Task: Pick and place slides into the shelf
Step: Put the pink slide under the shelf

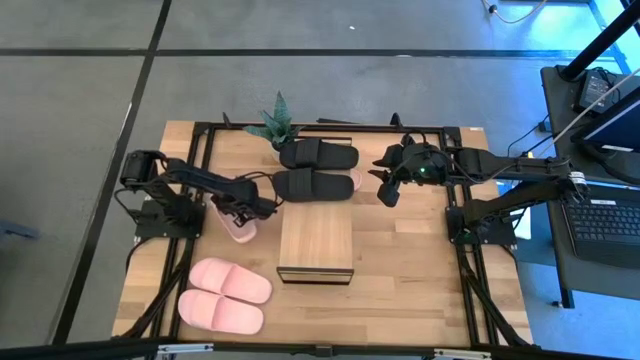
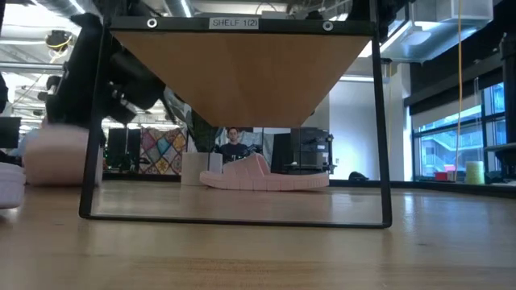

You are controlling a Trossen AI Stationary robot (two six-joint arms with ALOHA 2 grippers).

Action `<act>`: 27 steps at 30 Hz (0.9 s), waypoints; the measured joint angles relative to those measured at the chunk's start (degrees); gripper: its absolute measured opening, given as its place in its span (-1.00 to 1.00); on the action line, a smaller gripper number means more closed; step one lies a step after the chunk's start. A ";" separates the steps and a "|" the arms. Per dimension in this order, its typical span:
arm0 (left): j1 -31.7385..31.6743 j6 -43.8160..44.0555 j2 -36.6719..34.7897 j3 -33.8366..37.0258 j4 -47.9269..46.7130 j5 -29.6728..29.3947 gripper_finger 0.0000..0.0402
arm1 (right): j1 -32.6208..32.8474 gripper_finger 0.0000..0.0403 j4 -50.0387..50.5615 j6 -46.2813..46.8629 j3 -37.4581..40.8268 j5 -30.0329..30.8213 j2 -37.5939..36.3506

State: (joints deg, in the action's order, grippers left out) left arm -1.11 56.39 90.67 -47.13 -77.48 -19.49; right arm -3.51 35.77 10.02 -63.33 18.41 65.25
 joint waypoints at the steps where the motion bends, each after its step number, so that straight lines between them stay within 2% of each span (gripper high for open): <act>1: -0.01 0.02 0.00 -0.75 -1.13 0.00 -0.95 | 0.00 -0.43 0.02 0.00 0.00 -0.01 0.00; 9: 0.09 0.19 -0.02 -8.81 -13.05 -0.83 -0.98 | 0.00 -0.43 0.04 0.22 0.00 -0.02 0.00; 17: 0.07 0.65 -3.97 -17.04 -12.49 -1.38 -0.99 | 0.00 -0.43 0.07 0.15 -0.02 -0.01 -0.02; 27: -0.50 1.58 -7.34 -18.56 -12.58 1.87 -0.99 | 0.00 -0.43 0.10 -0.17 -0.02 -0.02 -0.02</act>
State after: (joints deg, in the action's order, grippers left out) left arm -1.61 57.98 83.33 -65.69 -90.06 -17.62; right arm -3.51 35.88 9.85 -63.35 18.39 65.23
